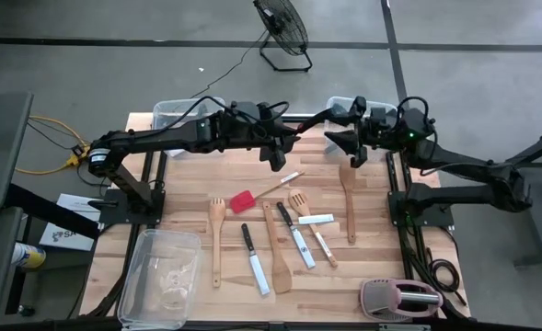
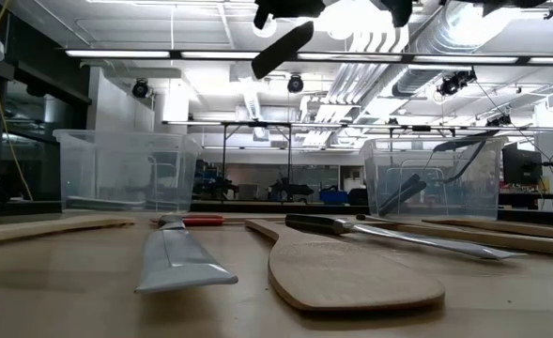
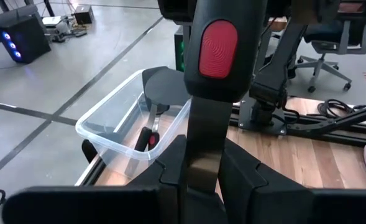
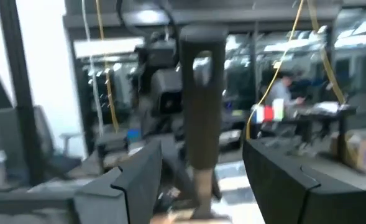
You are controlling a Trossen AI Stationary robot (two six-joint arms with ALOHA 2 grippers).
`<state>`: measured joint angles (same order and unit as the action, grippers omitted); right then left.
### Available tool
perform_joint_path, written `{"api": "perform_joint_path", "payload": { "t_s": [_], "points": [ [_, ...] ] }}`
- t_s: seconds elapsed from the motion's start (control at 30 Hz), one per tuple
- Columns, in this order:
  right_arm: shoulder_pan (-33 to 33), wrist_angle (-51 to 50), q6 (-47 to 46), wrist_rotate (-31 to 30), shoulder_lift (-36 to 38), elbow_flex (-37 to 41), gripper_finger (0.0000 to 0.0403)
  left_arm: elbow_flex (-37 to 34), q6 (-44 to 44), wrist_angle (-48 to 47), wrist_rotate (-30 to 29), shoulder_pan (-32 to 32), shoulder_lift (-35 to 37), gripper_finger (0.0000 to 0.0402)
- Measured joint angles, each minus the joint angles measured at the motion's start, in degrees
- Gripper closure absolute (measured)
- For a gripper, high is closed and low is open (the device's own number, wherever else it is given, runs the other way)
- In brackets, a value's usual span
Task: Pick & Place Kitchen Items
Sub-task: Put the black spatula into the top right bin
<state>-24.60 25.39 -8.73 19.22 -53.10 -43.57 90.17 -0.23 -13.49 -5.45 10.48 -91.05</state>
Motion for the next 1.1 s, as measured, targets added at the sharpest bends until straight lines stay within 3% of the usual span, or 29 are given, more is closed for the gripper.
{"api": "perform_joint_path", "payload": {
  "t_s": [0.47,0.73,0.83,1.1],
  "points": [
    [3.0,19.0,-0.5,-1.2,-9.8,0.0,0.0185,0.0,0.0,-0.1,3.1,0.0,0.0,0.0343],
    [3.9,20.8,1.4,-1.3,-10.6,0.0,0.0189,0.0,0.0,-0.1,5.2,0.0,0.0,0.0343],
    [3.9,22.5,1.5,-1.4,-10.6,0.0,0.021,0.0,-0.1,-0.1,6.6,0.0,0.0,0.0343],
    [3.9,23.3,1.3,-0.8,-10.6,0.0,0.0312,0.0,-0.6,-0.2,7.3,0.0,0.0,0.0343]
  ]
}}
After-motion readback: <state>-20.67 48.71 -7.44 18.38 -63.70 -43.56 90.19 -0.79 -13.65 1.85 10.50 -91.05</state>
